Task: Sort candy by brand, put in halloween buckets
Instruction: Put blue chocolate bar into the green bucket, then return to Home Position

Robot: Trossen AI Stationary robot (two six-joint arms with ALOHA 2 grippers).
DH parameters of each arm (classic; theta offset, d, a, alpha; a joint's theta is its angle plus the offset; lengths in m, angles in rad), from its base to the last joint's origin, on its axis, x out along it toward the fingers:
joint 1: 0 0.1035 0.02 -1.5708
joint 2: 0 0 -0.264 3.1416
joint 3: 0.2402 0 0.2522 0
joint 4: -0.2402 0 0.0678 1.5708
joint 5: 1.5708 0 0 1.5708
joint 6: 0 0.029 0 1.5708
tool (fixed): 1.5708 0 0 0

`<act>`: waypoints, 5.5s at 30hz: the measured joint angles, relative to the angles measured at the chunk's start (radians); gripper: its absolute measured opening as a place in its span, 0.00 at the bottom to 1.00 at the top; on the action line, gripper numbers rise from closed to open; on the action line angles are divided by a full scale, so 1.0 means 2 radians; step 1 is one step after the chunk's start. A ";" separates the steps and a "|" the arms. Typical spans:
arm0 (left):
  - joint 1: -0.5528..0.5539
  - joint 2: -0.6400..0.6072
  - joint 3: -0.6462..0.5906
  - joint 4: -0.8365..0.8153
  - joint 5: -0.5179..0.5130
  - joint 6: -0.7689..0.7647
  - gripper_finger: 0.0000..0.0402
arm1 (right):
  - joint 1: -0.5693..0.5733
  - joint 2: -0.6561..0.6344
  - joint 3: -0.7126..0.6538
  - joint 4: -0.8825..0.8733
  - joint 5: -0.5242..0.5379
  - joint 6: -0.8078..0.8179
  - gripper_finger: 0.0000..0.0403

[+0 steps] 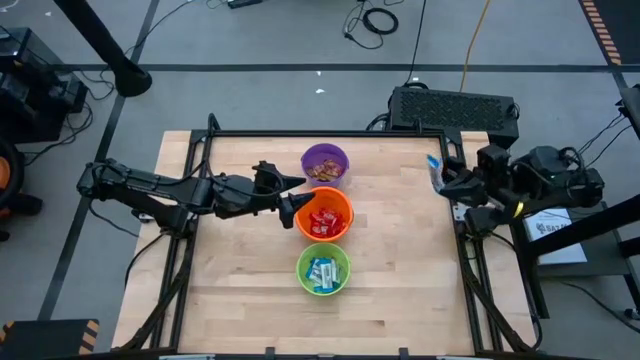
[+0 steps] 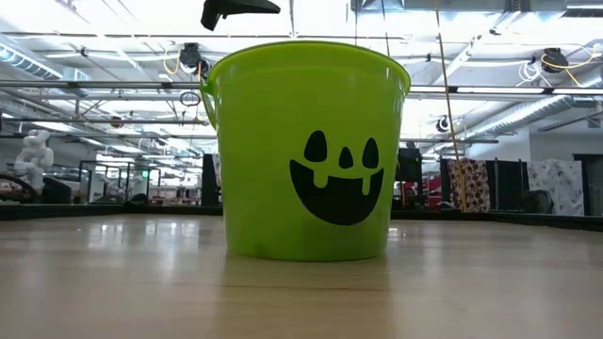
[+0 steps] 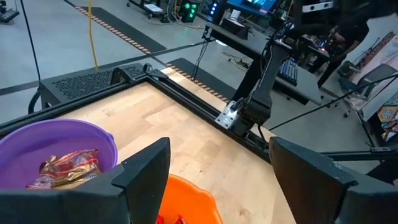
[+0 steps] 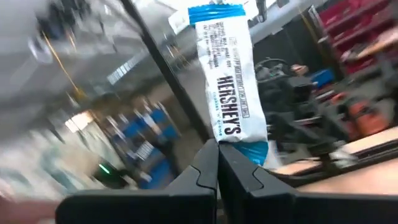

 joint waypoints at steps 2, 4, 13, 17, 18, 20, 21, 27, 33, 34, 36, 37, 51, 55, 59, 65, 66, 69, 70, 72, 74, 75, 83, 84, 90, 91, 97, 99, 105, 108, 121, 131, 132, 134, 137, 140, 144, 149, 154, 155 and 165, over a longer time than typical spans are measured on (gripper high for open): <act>0.000 0.000 0.000 0.001 0.000 0.000 0.69 | 0.000 0.000 0.000 -0.017 0.000 -0.062 0.00; 0.000 0.000 0.000 0.004 0.001 0.000 0.69 | 0.000 0.002 0.000 -0.035 0.000 -0.150 0.00; 0.000 0.000 0.000 0.022 0.064 0.066 0.69 | 0.000 0.037 0.000 -0.077 0.005 -0.312 0.00; -0.002 -0.005 0.000 0.033 0.111 0.088 0.69 | 0.005 0.098 0.000 -0.048 0.005 -0.175 0.00; -0.003 -0.008 0.000 0.032 0.119 0.088 0.69 | 0.008 0.117 0.000 -0.039 0.005 -0.145 0.00; -0.008 -0.014 0.000 0.021 0.131 0.090 0.69 | 0.016 0.159 0.000 -0.012 0.000 -0.094 0.00; -0.011 -0.018 0.000 0.018 0.136 0.092 0.69 | 0.020 0.180 0.000 0.000 -0.001 -0.071 0.00; -0.036 -0.058 0.000 -0.034 0.155 0.092 0.69 | 0.048 0.296 0.000 0.086 -0.001 0.070 0.00; -0.056 -0.088 0.000 -0.124 0.156 0.088 0.69 | 0.066 0.398 0.000 0.138 -0.001 0.110 0.00; -0.058 -0.091 0.000 -0.132 0.156 0.085 0.69 | 0.068 0.413 0.000 0.142 0.001 0.111 0.00; -0.061 -0.093 0.000 -0.146 0.156 0.073 0.69 | 0.071 0.435 0.000 0.142 0.010 0.123 0.00; -0.062 -0.093 0.000 -0.147 0.156 0.065 0.69 | 0.072 0.443 0.000 0.142 0.015 0.126 0.01; -0.062 -0.094 0.000 -0.166 0.130 -0.012 0.69 | 0.064 0.439 -0.001 0.143 0.019 0.135 0.45; -0.061 -0.093 0.000 -0.186 0.128 -0.003 0.69 | 0.053 0.369 -0.001 0.142 0.044 0.026 0.43; -0.062 -0.094 0.000 -0.161 0.126 0.080 0.65 | 0.041 0.296 0.000 0.127 0.073 -0.121 0.30; -0.053 -0.097 0.000 -0.134 0.102 0.184 0.41 | 0.026 0.207 0.000 0.039 0.097 -0.240 0.03; -0.051 -0.097 0.000 -0.135 0.102 0.197 0.35 | 0.024 0.194 0.000 0.021 0.100 -0.246 0.02; -0.048 -0.097 0.000 -0.129 0.102 0.221 0.16 | 0.018 0.162 -0.003 -0.038 0.105 -0.262 0.01; -0.048 -0.097 0.000 -0.128 0.102 0.220 0.10 | 0.016 0.152 -0.007 -0.049 0.104 -0.267 0.00; -0.048 -0.097 0.000 -0.132 0.090 0.206 0.03 | 0.011 0.131 -0.026 -0.056 0.098 -0.275 0.00; -0.047 -0.097 0.000 -0.143 0.073 0.187 0.03 | 0.004 0.110 -0.050 -0.046 0.076 -0.280 0.00; -0.047 -0.097 -0.001 -0.149 0.069 0.183 0.03 | 0.001 0.100 -0.064 -0.039 0.063 -0.280 0.00; -0.022 -0.107 -0.046 -0.139 0.106 0.188 0.01 | -0.004 0.048 -0.177 0.056 0.024 -0.252 0.00; -0.016 -0.113 -0.056 -0.137 0.111 0.189 0.01 | -0.004 0.044 -0.187 0.062 0.024 -0.247 0.00; 0.023 -0.183 -0.133 -0.122 0.146 0.212 0.00 | -0.004 0.031 -0.232 0.099 0.026 -0.238 0.00; 0.029 -0.199 -0.153 -0.111 0.153 0.217 0.00 | -0.004 0.031 -0.241 0.106 0.026 -0.237 0.00; 0.041 -0.311 -0.277 -0.079 0.167 0.214 0.00 | -0.004 0.037 -0.310 0.221 0.064 -0.215 0.00; 0.040 -0.347 -0.304 -0.079 0.164 0.210 0.00 | -0.004 0.042 -0.338 0.282 0.087 -0.211 0.00; 0.039 -0.433 -0.357 -0.082 0.156 0.248 0.00 | -0.004 0.046 -0.395 0.345 0.133 -0.221 0.00; 0.039 -0.462 -0.381 -0.080 0.156 0.245 0.00 | -0.004 0.046 -0.408 0.346 0.133 -0.217 0.00; 0.039 -0.522 -0.439 -0.063 0.166 0.245 0.00 | -0.004 0.046 -0.433 0.307 0.162 -0.181 0.00; 0.039 -0.572 -0.438 -0.082 0.227 0.297 0.00 | 0.000 0.046 -0.432 0.275 0.210 -0.229 0.00; 0.039 -0.576 -0.438 -0.083 0.242 0.305 0.00 | 0.001 0.046 -0.432 0.275 0.210 -0.232 0.00; 0.039 -0.584 -0.443 -0.073 0.257 0.311 0.00 | 0.007 0.046 -0.432 0.276 0.209 -0.226 0.00; 0.039 -0.596 -0.466 -0.017 0.257 0.311 0.00 | 0.018 0.044 -0.432 0.283 0.198 -0.209 0.00; 0.039 -0.606 -0.477 0.017 0.252 0.312 0.00 | 0.028 0.039 -0.432 0.282 0.194 -0.203 0.00; 0.039 -0.610 -0.479 0.015 0.255 0.312 0.00 | 0.032 0.039 -0.432 0.276 0.195 -0.195 0.00; 0.039 -0.610 -0.498 0.032 0.259 0.325 0.00 | 0.031 0.039 -0.432 0.272 0.198 -0.199 0.00; 0.039 -0.608 -0.520 0.028 0.260 0.325 0.00 | 0.031 0.039 -0.432 0.249 0.198 -0.171 0.00; 0.039 -0.608 -0.520 0.032 0.260 0.325 0.00 | 0.031 0.039 -0.432 0.246 0.198 -0.169 0.00; 0.040 -0.609 -0.521 0.030 0.216 0.338 0.00 | 0.056 0.005 -0.432 0.247 0.178 -0.223 0.00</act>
